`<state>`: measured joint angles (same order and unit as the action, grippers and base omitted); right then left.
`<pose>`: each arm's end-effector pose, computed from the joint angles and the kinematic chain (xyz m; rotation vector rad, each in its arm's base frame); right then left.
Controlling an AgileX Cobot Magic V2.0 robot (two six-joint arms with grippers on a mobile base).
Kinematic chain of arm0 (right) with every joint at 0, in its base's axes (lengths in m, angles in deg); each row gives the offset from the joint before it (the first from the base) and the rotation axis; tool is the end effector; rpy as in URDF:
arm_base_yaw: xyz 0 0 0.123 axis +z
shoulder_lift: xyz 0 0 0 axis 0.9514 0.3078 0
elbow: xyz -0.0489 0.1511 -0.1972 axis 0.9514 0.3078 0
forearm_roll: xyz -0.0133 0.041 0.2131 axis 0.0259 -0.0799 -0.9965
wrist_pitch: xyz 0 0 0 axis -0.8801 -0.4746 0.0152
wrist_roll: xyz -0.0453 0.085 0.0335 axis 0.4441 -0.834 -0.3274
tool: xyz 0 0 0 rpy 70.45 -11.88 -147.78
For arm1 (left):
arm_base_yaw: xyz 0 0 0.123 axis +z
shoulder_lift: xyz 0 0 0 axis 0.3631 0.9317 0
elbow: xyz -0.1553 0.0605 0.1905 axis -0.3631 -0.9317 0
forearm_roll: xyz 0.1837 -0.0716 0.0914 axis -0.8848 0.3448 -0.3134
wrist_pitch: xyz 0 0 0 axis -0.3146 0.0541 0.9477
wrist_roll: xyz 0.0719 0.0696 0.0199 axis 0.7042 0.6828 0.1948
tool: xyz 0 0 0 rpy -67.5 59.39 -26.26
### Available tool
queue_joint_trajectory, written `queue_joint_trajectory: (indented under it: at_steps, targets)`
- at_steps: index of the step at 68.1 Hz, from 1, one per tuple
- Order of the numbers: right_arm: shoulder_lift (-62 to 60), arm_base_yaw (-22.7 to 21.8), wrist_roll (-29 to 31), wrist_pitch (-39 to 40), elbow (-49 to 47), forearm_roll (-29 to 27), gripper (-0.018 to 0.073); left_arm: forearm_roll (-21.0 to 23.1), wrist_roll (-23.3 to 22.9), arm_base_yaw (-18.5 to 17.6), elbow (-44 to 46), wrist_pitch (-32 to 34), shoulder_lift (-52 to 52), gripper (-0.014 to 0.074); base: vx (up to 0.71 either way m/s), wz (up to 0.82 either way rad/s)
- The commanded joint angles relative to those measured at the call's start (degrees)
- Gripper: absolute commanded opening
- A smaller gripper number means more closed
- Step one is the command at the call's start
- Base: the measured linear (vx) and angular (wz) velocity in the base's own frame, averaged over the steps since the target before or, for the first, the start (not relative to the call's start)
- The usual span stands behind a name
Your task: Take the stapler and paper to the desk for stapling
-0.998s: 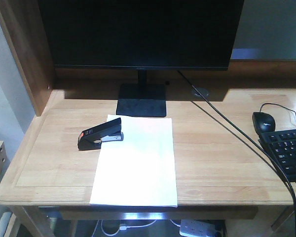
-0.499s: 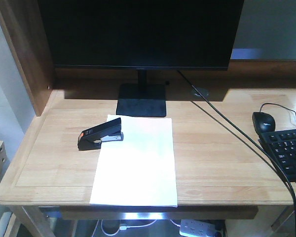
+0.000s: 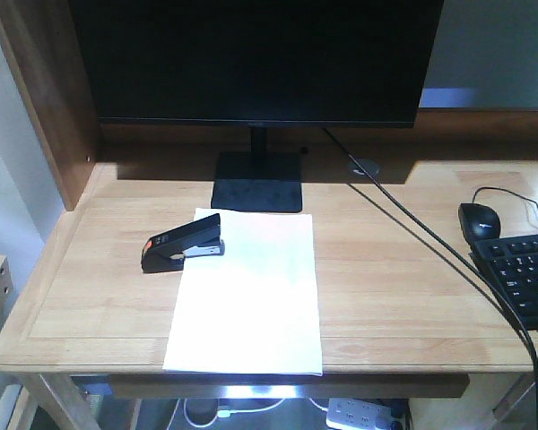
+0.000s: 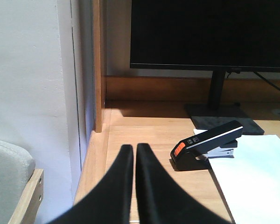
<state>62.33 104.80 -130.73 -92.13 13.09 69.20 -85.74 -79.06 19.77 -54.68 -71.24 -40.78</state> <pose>0.0553 -0.0100 0.2760 -0.1592 1.4793 0.1272 0.0645 -0.0019 0.1934 -0.0253 1.6326 -0.0667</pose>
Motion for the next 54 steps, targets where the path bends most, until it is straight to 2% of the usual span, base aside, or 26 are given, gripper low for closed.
queue_joint_trajectory:
  at_steps: [1,16,23,28,32,44,54]
  targets:
    - [0.86,-0.21,0.42,2.3,-1.33,1.97,-0.001,0.51,-0.3,0.03,-0.66,3.73,-0.87,-0.0006,0.0,0.0]
    - [0.86,-0.21,0.42,2.21,-1.33,1.69,-0.001,0.51,-0.3,0.03,-0.66,3.73,-0.87,-0.0006,0.0,0.0]
    - [0.86,-0.26,2.57,0.82,-1.33,-2.76,-0.001,0.51,-0.3,0.03,-0.66,3.73,-0.87,-0.0006,0.0,0.0]
    - [0.86,-1.61,9.7,0.24,-1.33,-9.16,-0.001,0.51,-0.3,0.03,-0.66,3.73,-0.87,-0.0006,0.0,0.0]
    - [0.86,-4.83,16.79,0.85,-1.33,-14.98,-0.001,0.51,-0.3,0.03,-0.66,3.73,-0.87,-0.0006,0.0,0.0]
    - [0.86,-19.76,35.98,6.42,-1.33,-34.41,-0.001,0.51,-0.3,0.03,-0.66,3.73,-0.87,-0.0006,0.0,0.0]
    - [0.28,-28.38,49.49,12.18,0.09,-46.29,-0.001,0.51,-0.3,0.03,-0.66,3.73,-0.87,-0.0006,0.0,0.0]
